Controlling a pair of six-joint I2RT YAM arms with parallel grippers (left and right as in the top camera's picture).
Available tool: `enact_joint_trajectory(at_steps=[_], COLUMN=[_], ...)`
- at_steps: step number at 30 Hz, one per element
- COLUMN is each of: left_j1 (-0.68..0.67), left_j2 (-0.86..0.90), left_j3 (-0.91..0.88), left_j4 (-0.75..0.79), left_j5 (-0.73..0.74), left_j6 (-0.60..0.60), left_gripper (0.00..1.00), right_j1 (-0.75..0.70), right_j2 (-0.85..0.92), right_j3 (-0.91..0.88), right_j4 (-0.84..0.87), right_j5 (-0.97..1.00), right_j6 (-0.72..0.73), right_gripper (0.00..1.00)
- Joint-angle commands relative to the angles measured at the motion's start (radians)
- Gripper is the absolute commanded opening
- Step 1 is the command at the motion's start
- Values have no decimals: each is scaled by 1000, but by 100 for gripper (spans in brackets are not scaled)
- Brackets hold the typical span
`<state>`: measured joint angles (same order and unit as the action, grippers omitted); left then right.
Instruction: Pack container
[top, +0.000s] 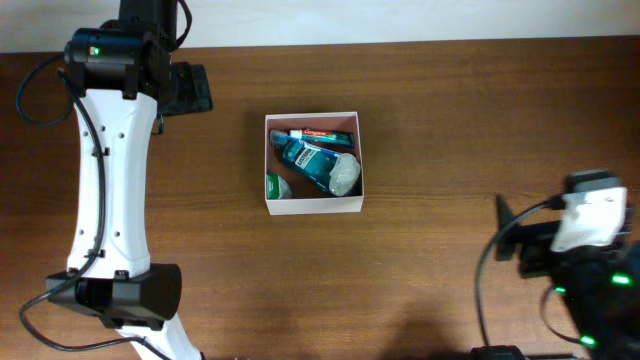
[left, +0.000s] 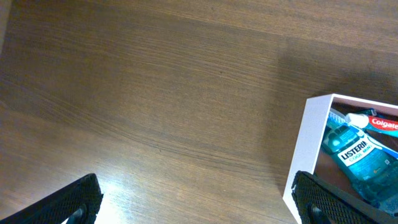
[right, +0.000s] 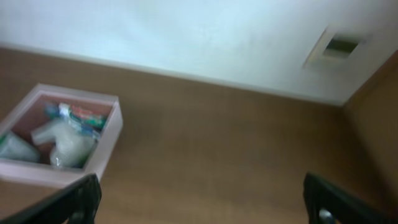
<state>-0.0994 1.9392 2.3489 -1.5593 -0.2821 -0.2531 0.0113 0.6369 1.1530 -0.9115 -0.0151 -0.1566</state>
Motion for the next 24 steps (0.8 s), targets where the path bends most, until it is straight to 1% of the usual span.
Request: enact_joint_trajectory(at_steps=[1,3,6,11,15,19,24], left_j1=[3,3,3,3,3,3,3], left_j2=[-8,-8,-8,-8,-8,-8,-8], left_j3=[11,11,11,11,11,11,11], left_j4=[2,2,2,2,2,2,2], left_j5=[-10,-10,-10,-10,-10,-10,-10], left_j6=[8,8,8,8,8,8,8], left_gripper=[100,100,100,100,100,100,100], right_j1=[-14,-14,-14,-14,-14,-14,-14], right_j2=[-108,-177,-262,-425,-546,-636,-629], right_j3=[-226,-375,-541,-797,-911,-978,-998], right_j4=[111,199,287,426,445,446,452], right_j5=[-51,-70,-71,-87,-86,-86,-86], right_j6=[9,12,43,43,43,43,42], right_gripper=[99,99,99,99,99,99,99])
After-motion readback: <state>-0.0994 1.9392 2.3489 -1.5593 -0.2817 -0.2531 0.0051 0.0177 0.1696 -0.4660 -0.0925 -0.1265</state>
